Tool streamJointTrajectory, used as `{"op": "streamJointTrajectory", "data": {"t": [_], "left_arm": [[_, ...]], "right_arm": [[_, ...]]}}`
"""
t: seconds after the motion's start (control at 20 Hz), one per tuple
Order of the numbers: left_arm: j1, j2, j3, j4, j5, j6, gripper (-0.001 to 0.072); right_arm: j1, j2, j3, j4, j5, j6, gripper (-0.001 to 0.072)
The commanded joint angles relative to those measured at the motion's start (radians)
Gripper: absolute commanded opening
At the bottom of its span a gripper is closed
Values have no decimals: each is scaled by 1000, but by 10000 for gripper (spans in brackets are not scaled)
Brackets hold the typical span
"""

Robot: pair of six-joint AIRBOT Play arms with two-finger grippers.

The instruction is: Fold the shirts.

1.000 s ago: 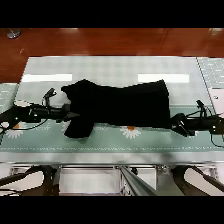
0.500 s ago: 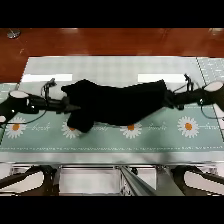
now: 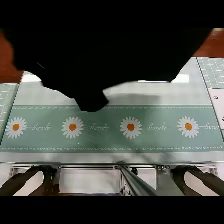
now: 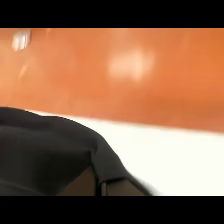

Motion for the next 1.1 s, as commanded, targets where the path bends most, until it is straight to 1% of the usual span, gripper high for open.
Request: {"op": "streamJointTrajectory", "data": {"t": [0.0, 0.15, 0.3, 0.4, 0.45, 0.55, 0.7, 0.8, 0.9, 0.95, 1.05], "left_arm": [[9, 113, 203, 219, 19, -108, 18], [9, 227, 212, 304, 9, -108, 18], [9, 322, 212, 386, 8, -109, 18], [8, 358, 211, 402, -26, -134, 18], [8, 366, 208, 402, -61, -135, 18], [8, 365, 184, 406, -134, -167, 18], [8, 353, 39, 406, -153, -196, 18], [8, 314, -72, 406, -140, -196, 18], [8, 232, -153, 406, -128, -195, 18], [-2, 185, -185, 406, -109, -186, 18], [-38, 75, -237, 406, -26, -185, 18]], "right_arm": [[1, 198, 95, -108, 28, 5, 29], [1, 330, 95, -148, 46, 6, 30], [0, 404, 95, -172, 94, 26, 29], [0, 422, 93, -174, 150, 31, 29], [0, 422, 93, -182, 183, 36, 30], [0, 421, 75, -196, 240, 42, 29], [0, 420, -47, -189, 284, 44, 29], [0, 415, -200, -189, 262, 43, 30], [0, 385, -368, -188, 208, 31, 29], [0, 353, -445, -188, 166, 16, 29], [0, 254, -541, -189, 68, -2, 29]]}}
